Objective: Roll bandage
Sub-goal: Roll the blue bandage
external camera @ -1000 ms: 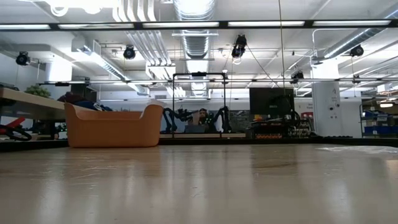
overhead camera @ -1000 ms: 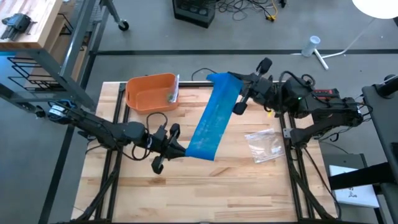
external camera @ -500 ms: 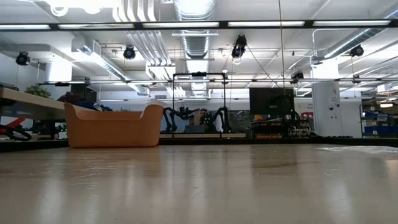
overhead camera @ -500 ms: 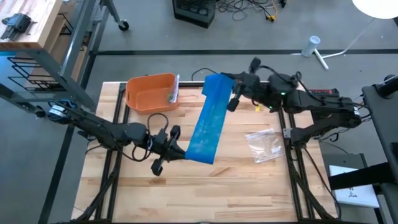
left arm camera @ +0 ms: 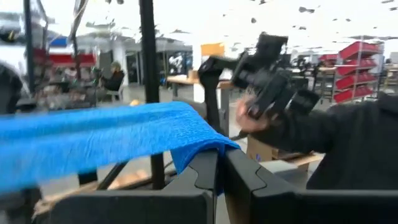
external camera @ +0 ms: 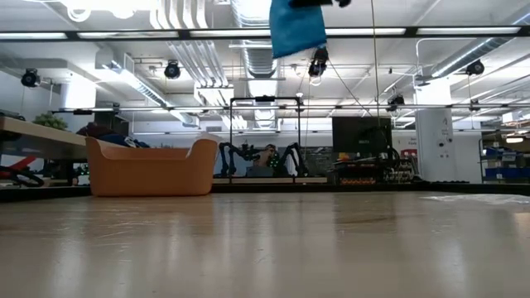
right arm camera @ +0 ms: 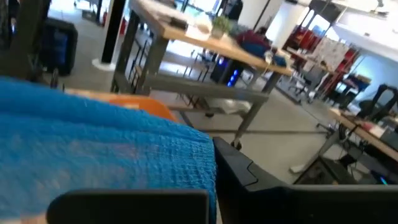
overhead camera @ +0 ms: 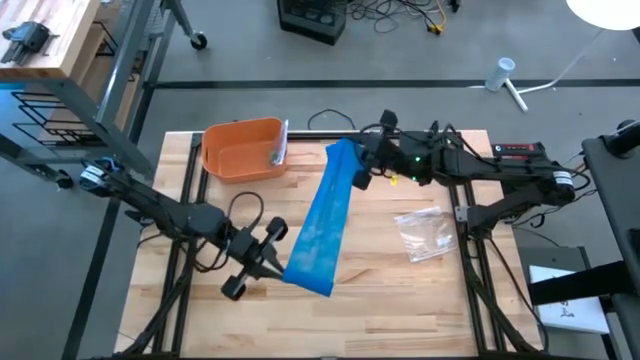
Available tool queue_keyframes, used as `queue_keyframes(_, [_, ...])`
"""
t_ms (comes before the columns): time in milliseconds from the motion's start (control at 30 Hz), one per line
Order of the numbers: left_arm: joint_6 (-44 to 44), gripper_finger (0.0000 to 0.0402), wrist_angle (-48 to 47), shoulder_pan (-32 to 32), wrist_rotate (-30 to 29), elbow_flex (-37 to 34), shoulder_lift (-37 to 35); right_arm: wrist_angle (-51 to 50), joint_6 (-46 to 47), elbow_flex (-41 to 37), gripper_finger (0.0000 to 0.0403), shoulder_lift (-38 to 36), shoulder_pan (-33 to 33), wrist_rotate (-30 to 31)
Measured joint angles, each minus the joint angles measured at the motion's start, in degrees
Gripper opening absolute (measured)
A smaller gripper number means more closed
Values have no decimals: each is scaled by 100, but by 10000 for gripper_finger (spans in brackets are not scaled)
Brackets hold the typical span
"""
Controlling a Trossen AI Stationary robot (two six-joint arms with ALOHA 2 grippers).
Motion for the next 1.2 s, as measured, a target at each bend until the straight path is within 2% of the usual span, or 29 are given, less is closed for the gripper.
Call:
queue_keyframes(100, [76, 3, -1, -177, -207, 154, -2, 44, 38, -320, 0, -73, -21, -8])
queue_keyframes(233, [74, 3, -56, -294, -835, 221, 0, 192, 126, -752, 0, -196, -21, 15])
queue_keyframes(367, [73, 3, -35, -285, -971, 297, -5, 602, 278, -1270, 0, -307, -23, -32])
queue_keyframes(600, [408, 2, 56, -261, -1227, 691, -27, 1137, 791, -1940, 0, -333, 4, -748])
queue_keyframes(700, [471, 1, 115, -188, -1676, 822, -13, 1348, 1082, -2110, 0, -263, 85, -1078])
queue_keyframes(767, [478, 1, 137, -124, -1891, 850, -19, 1360, 1200, -2149, 0, -209, 225, -1186])
queue_keyframes(1000, [902, 1, 259, 255, -1935, 1001, -50, 1523, 1425, -2139, 0, -95, 864, -1267])
queue_keyframes(1200, [937, 0, 256, 704, -1949, 1085, -50, 1662, 1467, -2139, 0, -32, 1449, -1270])
